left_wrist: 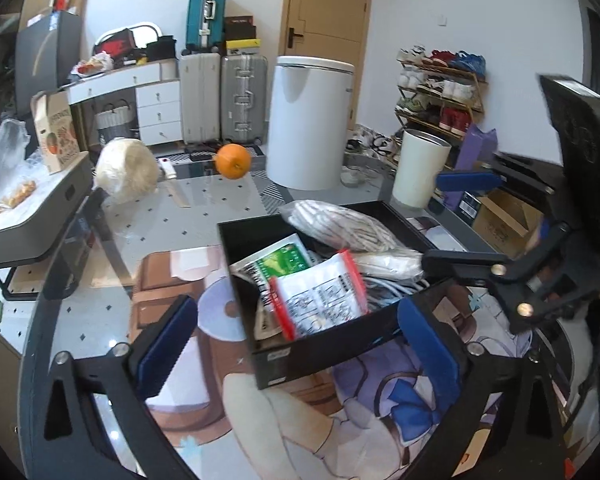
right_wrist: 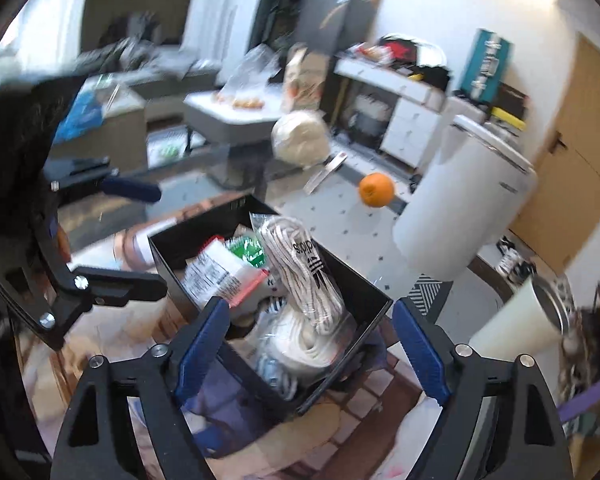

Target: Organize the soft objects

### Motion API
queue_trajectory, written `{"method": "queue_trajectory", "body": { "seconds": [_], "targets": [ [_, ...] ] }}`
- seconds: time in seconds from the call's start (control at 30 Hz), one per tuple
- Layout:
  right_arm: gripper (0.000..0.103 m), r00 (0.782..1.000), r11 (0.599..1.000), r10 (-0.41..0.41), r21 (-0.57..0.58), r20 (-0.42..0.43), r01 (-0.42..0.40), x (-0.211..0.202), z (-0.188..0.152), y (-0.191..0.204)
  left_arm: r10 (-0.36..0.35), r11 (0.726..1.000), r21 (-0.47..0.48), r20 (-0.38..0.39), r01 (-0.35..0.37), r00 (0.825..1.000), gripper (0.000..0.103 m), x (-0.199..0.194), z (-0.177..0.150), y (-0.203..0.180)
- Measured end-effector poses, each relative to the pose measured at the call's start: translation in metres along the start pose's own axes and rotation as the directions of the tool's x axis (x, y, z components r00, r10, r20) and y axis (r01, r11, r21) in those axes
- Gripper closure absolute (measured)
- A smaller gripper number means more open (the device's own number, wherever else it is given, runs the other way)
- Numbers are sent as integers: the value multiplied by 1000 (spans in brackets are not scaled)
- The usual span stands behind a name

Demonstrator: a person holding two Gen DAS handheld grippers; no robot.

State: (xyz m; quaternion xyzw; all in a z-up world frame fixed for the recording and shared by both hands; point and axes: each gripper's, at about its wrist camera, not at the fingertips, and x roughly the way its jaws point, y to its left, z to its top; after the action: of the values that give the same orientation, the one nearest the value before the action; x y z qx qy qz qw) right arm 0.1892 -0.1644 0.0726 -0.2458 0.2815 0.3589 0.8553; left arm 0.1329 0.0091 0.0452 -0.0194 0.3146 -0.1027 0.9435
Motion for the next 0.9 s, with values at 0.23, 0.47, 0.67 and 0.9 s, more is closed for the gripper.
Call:
{"method": "queue_trajectory", "body": {
  "seconds": [0.23, 0.47, 0.67, 0.9],
  "targets": [
    [1, 996, 983, -49, 178, 70, 36, -24, -24, 16, 61, 998, -1, 88, -61, 994, 0, -17, -8, 5],
    [1, 990, 952, -92, 300, 104, 57, -37, -40, 24, 78, 997, -12, 135, -77, 988, 0, -24, -15, 7],
    [1, 985, 942, -123, 326, 123, 77, -39, -51, 31, 84, 996, -38, 133, -80, 987, 0, -18, -23, 8],
    [1, 981, 927, -159, 359, 113, 108, -31, -59, 33, 90, 996, -35, 140, -86, 986, 0, -11, -28, 4]
  ]
}}
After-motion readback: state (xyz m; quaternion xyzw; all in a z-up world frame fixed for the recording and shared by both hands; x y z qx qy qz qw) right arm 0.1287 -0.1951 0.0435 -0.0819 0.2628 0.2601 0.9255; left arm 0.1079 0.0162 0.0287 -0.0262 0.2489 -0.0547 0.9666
